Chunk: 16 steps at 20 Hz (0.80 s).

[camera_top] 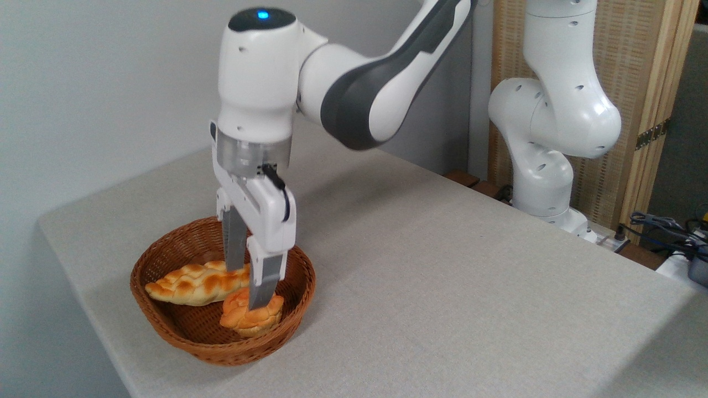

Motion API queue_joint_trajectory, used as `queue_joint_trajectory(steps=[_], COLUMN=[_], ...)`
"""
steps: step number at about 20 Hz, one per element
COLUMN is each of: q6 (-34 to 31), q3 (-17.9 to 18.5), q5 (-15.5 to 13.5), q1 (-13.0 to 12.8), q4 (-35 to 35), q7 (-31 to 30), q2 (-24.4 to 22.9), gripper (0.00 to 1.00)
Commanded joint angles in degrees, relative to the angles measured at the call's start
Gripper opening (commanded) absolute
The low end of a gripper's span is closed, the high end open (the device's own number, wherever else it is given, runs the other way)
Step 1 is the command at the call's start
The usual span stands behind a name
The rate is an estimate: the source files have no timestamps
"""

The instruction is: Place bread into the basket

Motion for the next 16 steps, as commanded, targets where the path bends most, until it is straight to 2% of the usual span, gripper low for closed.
queue_joint_trajectory(steps=[1, 2, 4, 7, 11, 16], q6=[-15.48, -20.49, -27.02, -31.34, -38.28, -39.53], q3=[1.03, 1.30, 2.00, 1.21, 1.04, 1.03], q5=[-0.02, 1.12, 5.24, 9.82, 10.27, 9.74], q1=[0.06, 0.24, 0.24, 0.24, 0.24, 0.24], q4=[7.63, 10.44, 13.54, 16.44, 22.24, 22.69], q7=[-2.82, -3.00, -5.19, -8.27, -8.54, -8.28], q2=[-1.34, -1.34, -1.34, -1.34, -1.25, -1.34], gripper=[1.00, 1.00, 1.00, 1.00, 1.00, 1.00])
